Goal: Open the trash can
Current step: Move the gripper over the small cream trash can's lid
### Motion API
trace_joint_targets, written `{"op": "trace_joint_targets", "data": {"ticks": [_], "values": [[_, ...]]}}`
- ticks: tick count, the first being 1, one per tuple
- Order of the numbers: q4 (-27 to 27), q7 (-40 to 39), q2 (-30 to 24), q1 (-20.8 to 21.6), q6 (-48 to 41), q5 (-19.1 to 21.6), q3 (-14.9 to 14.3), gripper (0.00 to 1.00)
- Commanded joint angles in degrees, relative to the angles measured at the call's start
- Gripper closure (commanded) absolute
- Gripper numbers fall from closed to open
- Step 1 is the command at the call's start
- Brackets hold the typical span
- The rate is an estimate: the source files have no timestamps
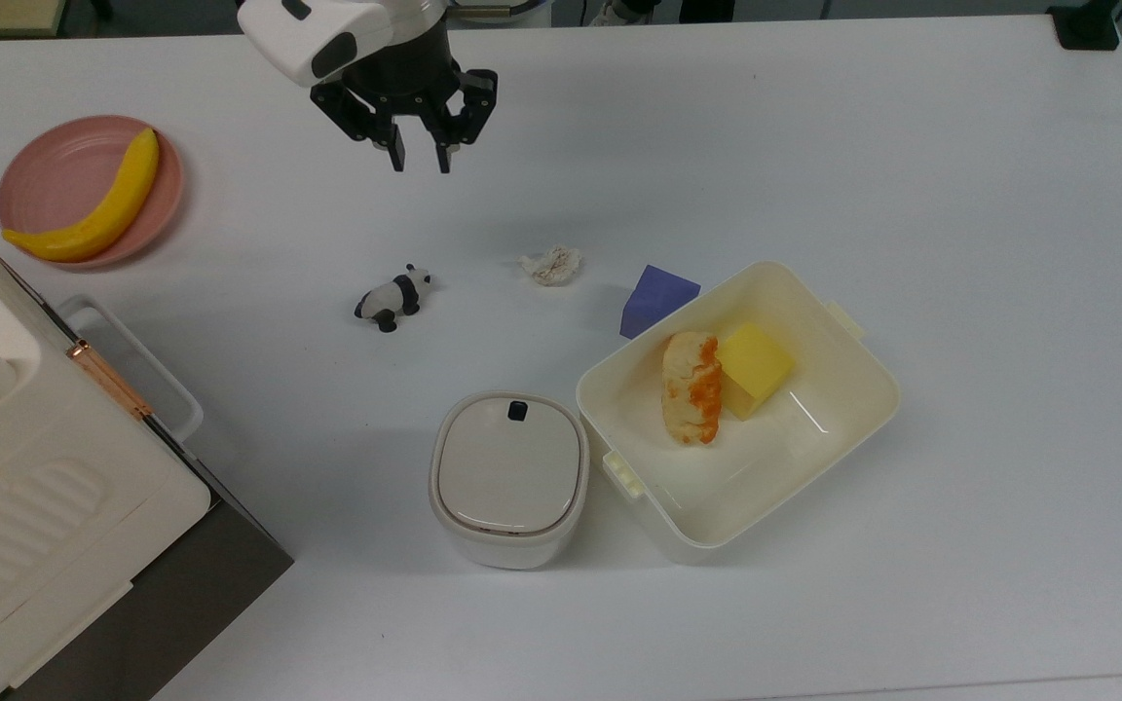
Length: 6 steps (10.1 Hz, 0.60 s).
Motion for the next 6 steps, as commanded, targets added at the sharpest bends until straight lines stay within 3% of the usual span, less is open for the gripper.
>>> {"op": "trace_joint_targets", "data": {"ticks": [1,2,6], "values": [[0.3,-3.3,-0.5,-1.0,3.0,1.7,-0.2,0.84],[0.3,-3.7,0.3,-1.2,8.5,3.5,-0.2,0.86],[0.4,3.2,7.3,-0.5,29.2,2.9,0.4,0.87]]}}
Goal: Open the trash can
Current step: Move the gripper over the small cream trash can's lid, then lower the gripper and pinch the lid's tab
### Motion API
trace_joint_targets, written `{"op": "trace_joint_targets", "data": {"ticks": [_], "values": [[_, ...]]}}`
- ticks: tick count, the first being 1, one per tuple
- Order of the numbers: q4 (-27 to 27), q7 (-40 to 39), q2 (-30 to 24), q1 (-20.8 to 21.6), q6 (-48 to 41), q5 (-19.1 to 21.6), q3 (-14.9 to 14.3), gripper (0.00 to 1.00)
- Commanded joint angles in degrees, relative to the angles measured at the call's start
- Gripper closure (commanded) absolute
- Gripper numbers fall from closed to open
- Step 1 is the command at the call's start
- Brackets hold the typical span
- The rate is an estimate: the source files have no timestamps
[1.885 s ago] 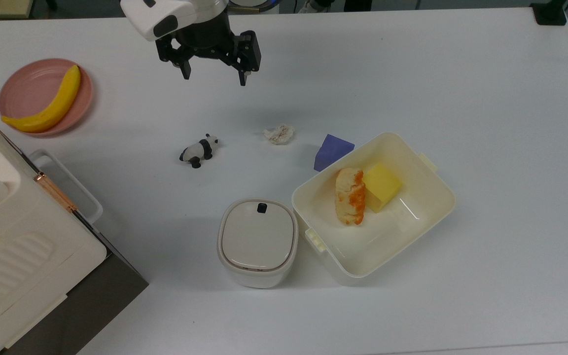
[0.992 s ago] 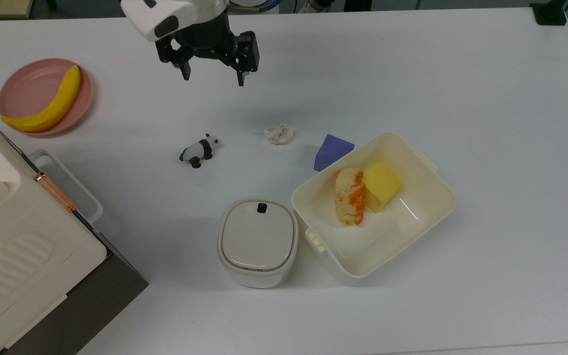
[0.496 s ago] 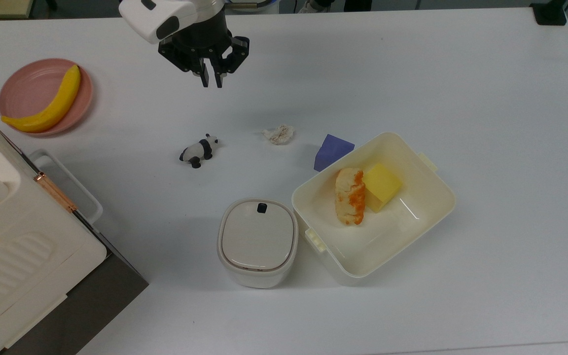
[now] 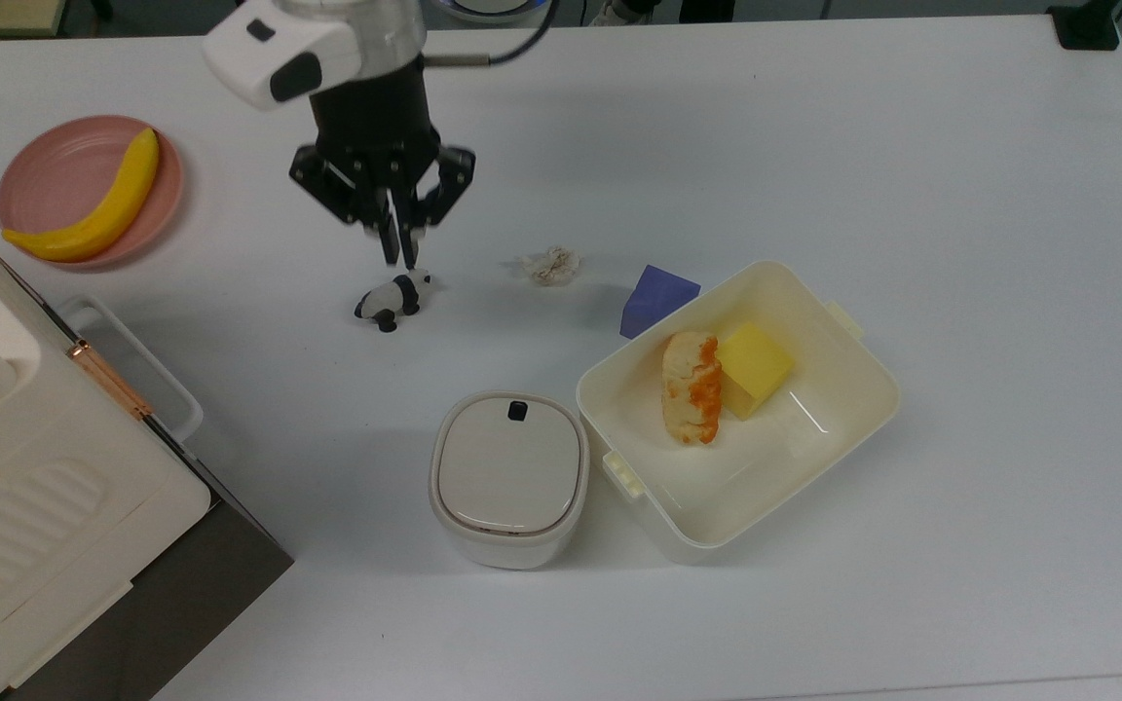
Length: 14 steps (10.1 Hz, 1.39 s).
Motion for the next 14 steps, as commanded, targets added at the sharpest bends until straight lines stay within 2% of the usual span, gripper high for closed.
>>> {"op": "trace_joint_targets", "data": {"ticks": [1,3,6,8,14], "values": [[0.3,6.7,6.1,1.0,11.3,0.0,0.5,0.87],[0.4,8.5,8.4,3.4,15.9,-0.1,0.5,0.87],[0.4,10.2,11.7,5.0,16.6,-1.6,0.5,0.87],[2.3,15.3,14.0,5.6,18.9,-1.9,0.3,0.87],[3.4,15.8,14.2,5.6,18.7,-2.0,0.4,0.86]]}}
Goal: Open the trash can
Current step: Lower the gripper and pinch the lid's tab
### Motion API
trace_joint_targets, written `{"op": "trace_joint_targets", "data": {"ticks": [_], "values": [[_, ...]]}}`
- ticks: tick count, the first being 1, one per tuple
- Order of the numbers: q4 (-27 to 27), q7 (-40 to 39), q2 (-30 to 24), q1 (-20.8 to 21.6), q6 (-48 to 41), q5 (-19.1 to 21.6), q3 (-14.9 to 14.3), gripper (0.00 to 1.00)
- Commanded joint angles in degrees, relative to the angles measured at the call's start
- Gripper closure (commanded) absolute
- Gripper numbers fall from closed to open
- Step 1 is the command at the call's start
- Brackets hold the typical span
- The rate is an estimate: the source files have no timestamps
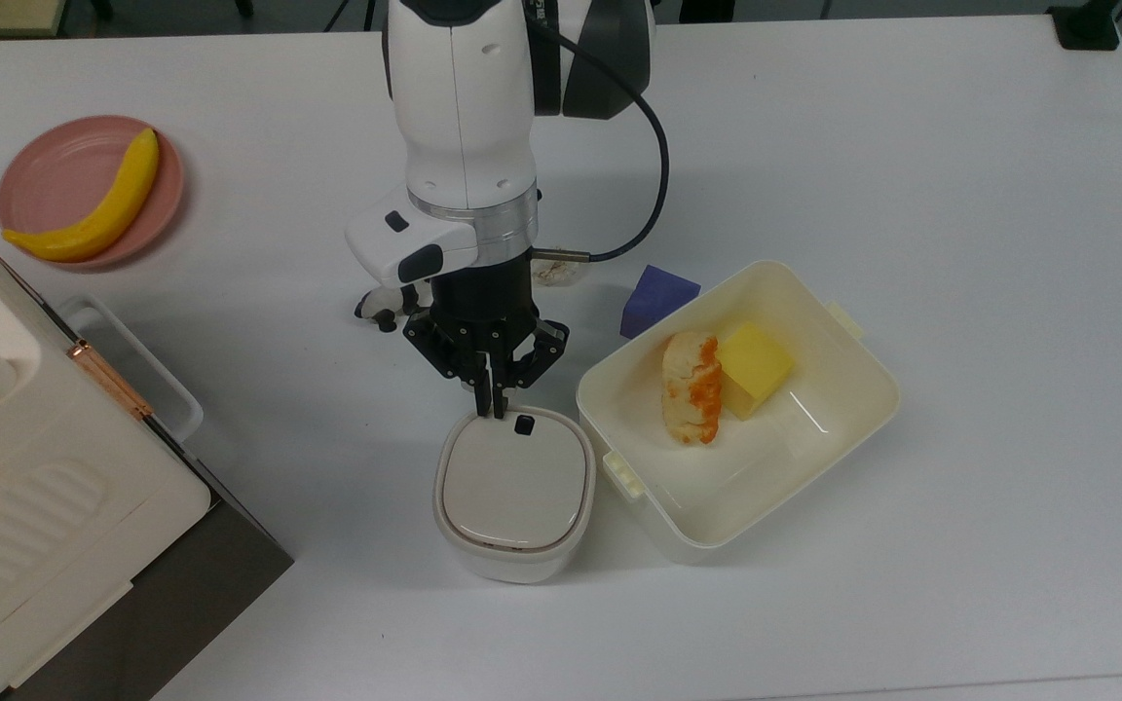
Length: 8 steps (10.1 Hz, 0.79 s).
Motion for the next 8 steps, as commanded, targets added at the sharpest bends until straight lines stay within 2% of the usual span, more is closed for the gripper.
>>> {"op": "trace_joint_targets", "data": {"ticks": [1,4,8], "values": [[2.2,2.0,0.8,0.4,0.8,-0.7,-0.3,0.86],[3.5,5.3,1.0,0.8,0.9,-0.4,-0.2,0.86],[3.3,7.4,3.9,2.0,4.4,-1.2,-0.2,0.82]]}}
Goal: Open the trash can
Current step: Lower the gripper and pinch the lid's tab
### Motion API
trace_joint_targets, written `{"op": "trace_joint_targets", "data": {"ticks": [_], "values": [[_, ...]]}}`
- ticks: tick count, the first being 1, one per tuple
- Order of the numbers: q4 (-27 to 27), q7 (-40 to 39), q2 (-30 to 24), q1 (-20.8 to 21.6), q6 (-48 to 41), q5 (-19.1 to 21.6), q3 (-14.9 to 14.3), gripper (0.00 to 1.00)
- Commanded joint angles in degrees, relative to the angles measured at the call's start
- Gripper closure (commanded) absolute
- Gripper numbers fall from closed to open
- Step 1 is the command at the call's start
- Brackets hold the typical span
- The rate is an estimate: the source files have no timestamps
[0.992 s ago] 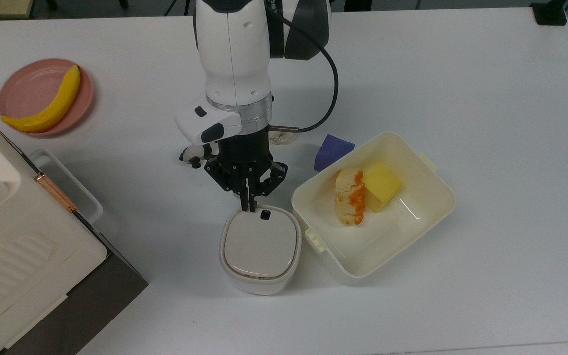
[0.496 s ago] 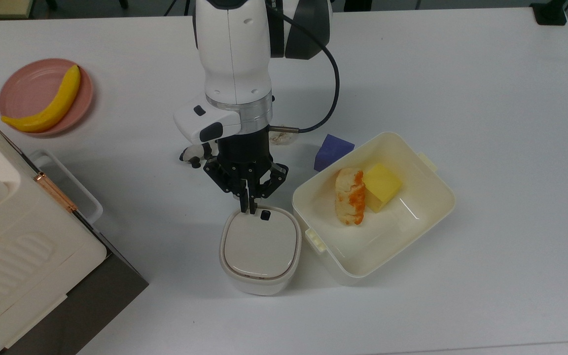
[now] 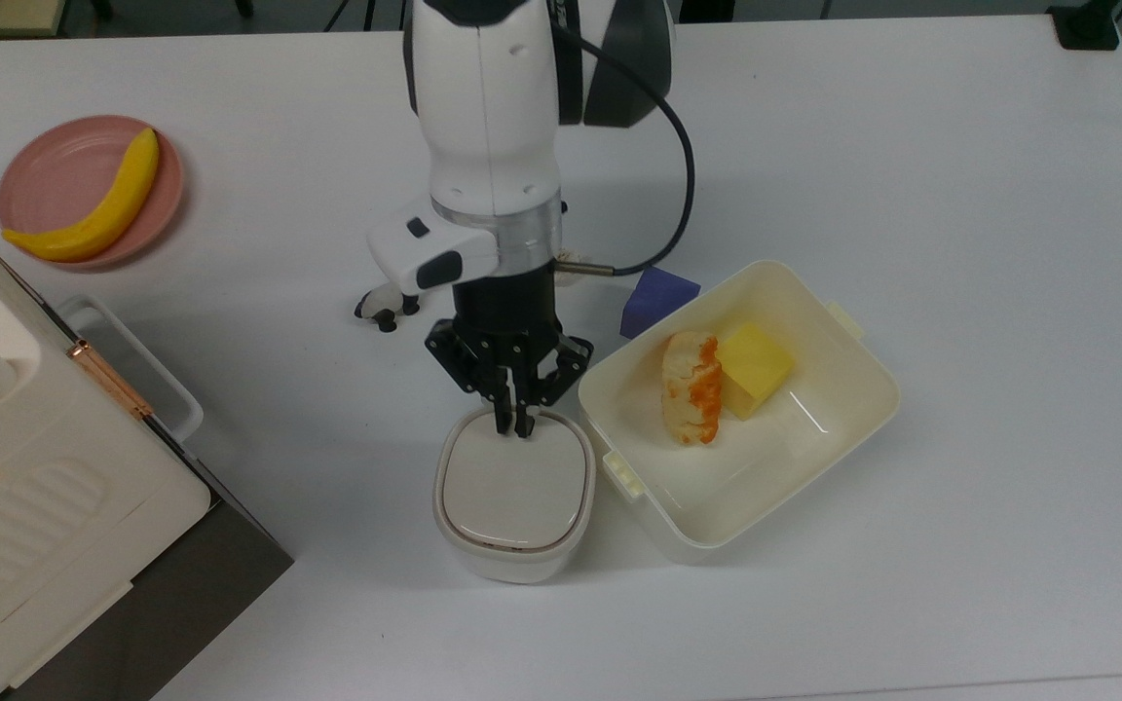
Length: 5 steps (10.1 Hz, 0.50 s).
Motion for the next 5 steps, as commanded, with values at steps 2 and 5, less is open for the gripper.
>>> {"op": "trace_joint_targets", "data": {"ticks": [2,5], "values": [[0.4,1.9,1.6,0.4,1.9,-1.7,-0.3,0.82],[-0.8,1.7,-5.6,0.0,-7.6,-0.7,-0.3,0.81]]}}
